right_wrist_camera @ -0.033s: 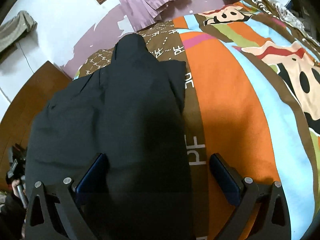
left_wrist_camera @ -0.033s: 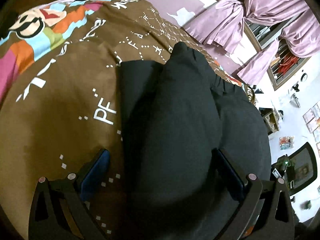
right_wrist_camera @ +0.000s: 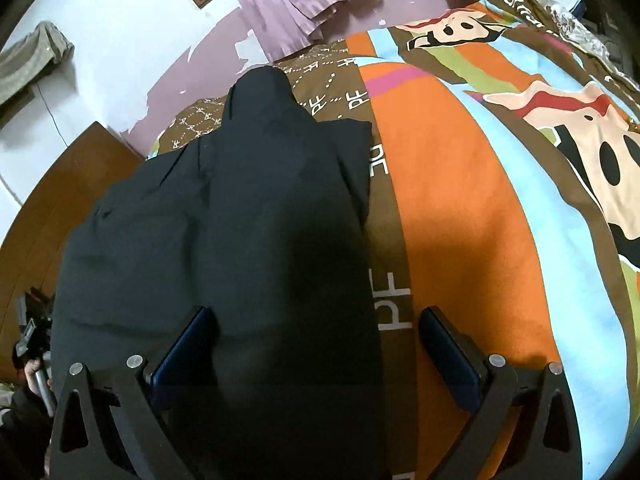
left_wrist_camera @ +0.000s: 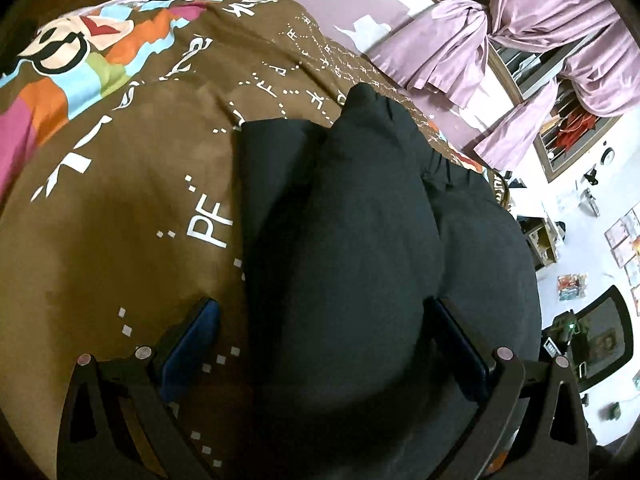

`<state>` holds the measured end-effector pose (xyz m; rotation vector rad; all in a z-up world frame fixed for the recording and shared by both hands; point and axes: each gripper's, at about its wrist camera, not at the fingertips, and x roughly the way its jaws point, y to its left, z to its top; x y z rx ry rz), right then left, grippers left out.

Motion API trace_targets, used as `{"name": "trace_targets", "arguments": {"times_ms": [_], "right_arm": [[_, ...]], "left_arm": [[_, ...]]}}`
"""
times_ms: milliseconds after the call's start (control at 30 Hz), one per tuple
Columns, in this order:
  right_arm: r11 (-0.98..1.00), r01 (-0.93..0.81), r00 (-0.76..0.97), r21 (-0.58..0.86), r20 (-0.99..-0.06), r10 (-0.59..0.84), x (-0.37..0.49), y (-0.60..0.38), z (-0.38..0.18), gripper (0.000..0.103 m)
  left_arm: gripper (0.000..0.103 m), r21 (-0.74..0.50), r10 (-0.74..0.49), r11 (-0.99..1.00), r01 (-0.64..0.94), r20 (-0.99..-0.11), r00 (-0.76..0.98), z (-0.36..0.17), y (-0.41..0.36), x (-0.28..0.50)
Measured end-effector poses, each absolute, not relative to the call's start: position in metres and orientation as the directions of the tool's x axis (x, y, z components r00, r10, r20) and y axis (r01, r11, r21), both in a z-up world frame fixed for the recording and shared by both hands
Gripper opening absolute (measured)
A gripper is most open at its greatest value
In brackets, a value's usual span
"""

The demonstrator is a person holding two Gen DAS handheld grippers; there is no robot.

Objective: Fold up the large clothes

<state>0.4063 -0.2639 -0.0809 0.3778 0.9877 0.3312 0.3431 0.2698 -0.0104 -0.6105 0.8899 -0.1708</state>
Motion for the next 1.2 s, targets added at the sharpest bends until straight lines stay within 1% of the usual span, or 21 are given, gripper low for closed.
{"name": "trace_targets", "arguments": {"times_ms": [267,367,467,600,733,833,933,1033,1200], "right_arm": [[0.832,-0.154,0.44,0.534,-0.717,0.541,0.404,-0.256,-0.083,0.103],[0.766,-0.219,0.382,0.604,-0.67,0.637,0.4,-0.243,-0.083,0.103],[0.786,-0.237,0.368,0.571,-0.696,0.616,0.399,-0.233,-0.083,0.103],[0.782,-0.213,0.345,0.586,-0.703,0.621,0.402,-0.234,-0.082,0.103],[0.805,-0.143,0.286,0.576,-0.755,0.59,0.408,-0.229,-0.078,0.103],[0.837,-0.081,0.258,0.542,-0.799,0.543,0.412,-0.225,-0.074,0.103],[0.87,-0.073,0.232,0.487,-0.84,0.489,0.419,-0.214,-0.074,0.103],[0.876,-0.058,0.249,0.478,-0.843,0.476,0.421,-0.213,-0.076,0.103],[0.876,-0.059,0.348,0.478,-0.813,0.467,0.408,-0.215,-0.076,0.103]], "left_arm": [[0.102,-0.592,-0.414,0.801,-0.087,-0.652,0.635,-0.01,0.273,0.344],[0.102,-0.609,-0.434,0.791,-0.063,-0.63,0.644,-0.01,0.272,0.341],[0.102,-0.626,-0.467,0.779,-0.033,-0.614,0.636,-0.012,0.269,0.341],[0.102,-0.636,-0.511,0.772,0.009,-0.611,0.605,-0.01,0.261,0.345],[0.102,-0.603,-0.501,0.798,0.024,-0.639,0.583,-0.006,0.254,0.35],[0.102,-0.602,-0.501,0.799,0.016,-0.649,0.572,-0.008,0.253,0.351],[0.102,-0.607,-0.496,0.794,-0.013,-0.661,0.563,-0.016,0.256,0.354],[0.102,-0.61,-0.497,0.793,-0.016,-0.66,0.563,-0.018,0.259,0.353],[0.102,-0.616,-0.503,0.788,-0.006,-0.649,0.57,-0.021,0.264,0.35]]}}
